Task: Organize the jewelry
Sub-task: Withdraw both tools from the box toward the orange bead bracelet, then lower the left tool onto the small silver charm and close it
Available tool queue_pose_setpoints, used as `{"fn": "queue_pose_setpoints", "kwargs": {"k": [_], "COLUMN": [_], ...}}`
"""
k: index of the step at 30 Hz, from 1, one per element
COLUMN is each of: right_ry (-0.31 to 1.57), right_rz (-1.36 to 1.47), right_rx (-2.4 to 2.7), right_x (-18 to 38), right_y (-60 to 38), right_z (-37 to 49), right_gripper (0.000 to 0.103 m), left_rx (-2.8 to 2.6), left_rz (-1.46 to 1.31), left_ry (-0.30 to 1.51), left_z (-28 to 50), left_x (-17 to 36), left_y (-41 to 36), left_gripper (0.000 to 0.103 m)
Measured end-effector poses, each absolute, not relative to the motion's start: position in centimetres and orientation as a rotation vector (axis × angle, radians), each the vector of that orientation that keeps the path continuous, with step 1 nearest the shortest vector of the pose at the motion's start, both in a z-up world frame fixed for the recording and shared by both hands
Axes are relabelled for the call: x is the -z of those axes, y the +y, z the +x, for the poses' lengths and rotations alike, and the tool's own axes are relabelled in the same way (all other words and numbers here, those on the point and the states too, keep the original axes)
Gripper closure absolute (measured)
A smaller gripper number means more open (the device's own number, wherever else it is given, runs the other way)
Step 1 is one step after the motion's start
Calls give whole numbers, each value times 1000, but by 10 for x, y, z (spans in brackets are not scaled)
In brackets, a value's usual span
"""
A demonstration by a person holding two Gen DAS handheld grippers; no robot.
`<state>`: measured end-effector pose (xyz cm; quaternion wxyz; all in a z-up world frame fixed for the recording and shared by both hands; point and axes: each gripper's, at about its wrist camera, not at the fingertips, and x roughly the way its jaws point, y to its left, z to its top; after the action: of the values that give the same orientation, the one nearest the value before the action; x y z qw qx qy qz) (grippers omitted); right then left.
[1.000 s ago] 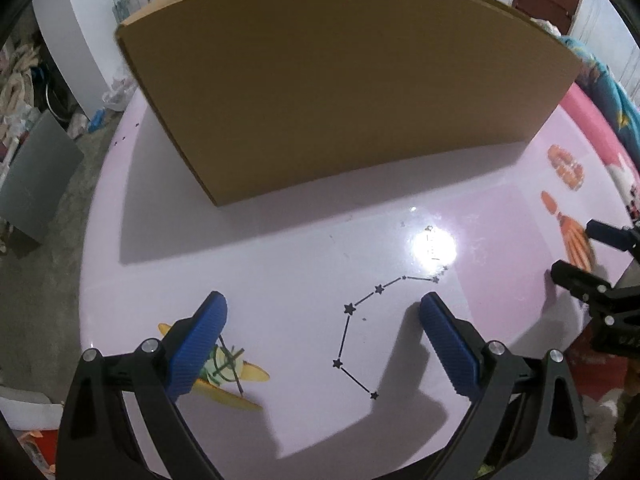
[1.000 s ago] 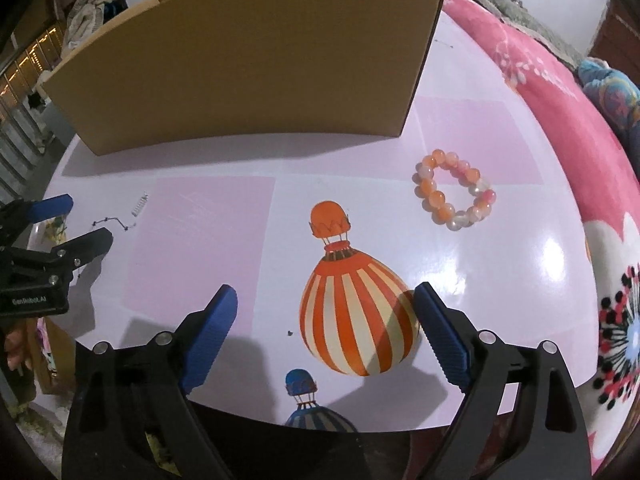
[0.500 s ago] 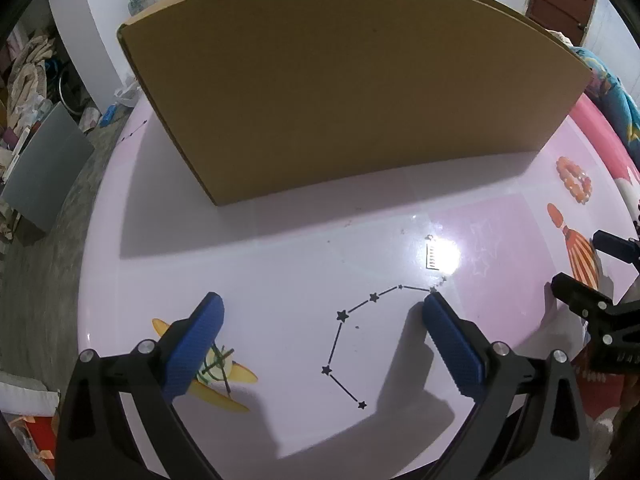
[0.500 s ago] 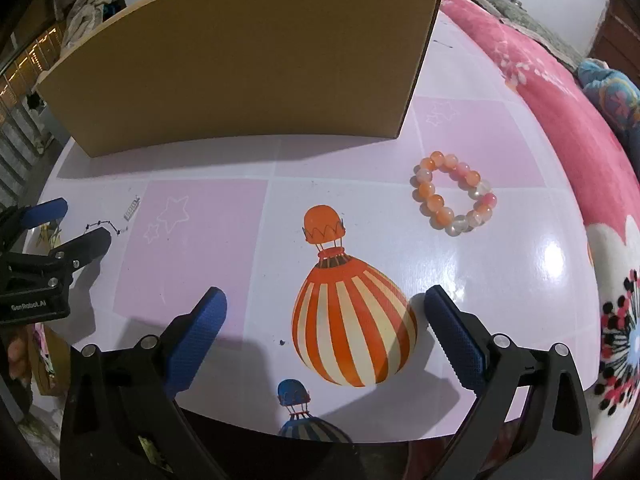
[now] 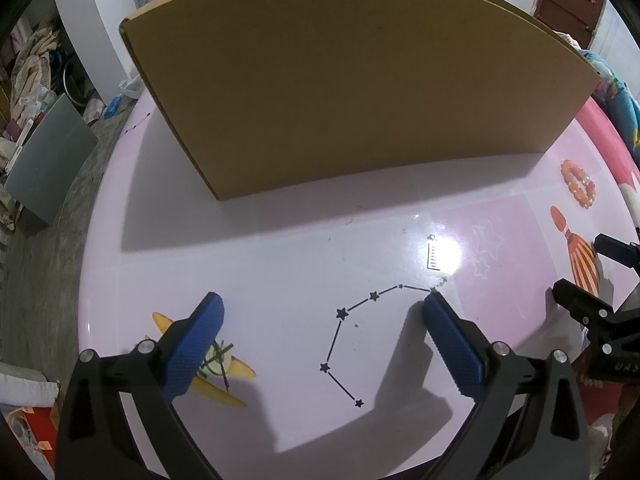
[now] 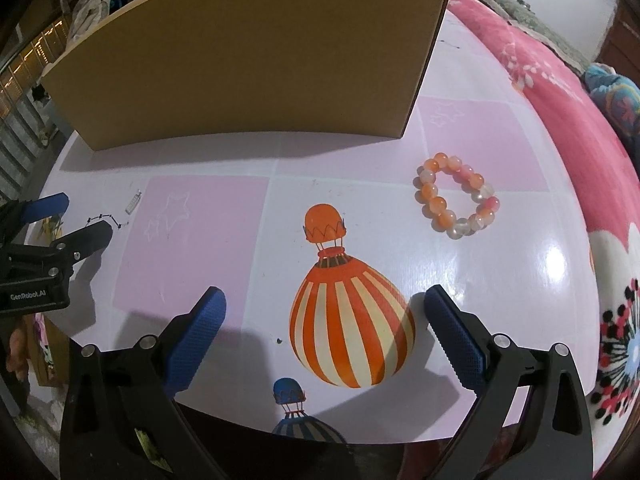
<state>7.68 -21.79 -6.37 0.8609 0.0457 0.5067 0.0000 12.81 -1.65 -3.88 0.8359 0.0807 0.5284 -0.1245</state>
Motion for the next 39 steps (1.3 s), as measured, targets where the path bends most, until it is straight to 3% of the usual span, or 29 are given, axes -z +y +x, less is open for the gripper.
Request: {"fn": "queue_pose_setpoints", "kwargs": {"k": [19,30,33,38,39], "right_ry": [1069,1055,1046,1036,1034], "right_rz": [94,86,88,88,88], "right_rx": [-1,-15,-14,-14,-15], "right_x": [63,64,64,64,64], "right_y": [-217,-218,-218,-219,-220], "right_z": [77,71,69,66,65], "right_gripper": [8,8,8,8,8], "left_rx": [286,527,580,623,629], "left_rz": [178,196,172,155,155], "left_ry": [1115,1014,984,974,979], "left_z": [131,120,116,117,119], "left_x": [41,37,31,29,30], "left_y": [-14,-7,-13,-26,-28], "left_gripper": [5,6,17,53,55]}}
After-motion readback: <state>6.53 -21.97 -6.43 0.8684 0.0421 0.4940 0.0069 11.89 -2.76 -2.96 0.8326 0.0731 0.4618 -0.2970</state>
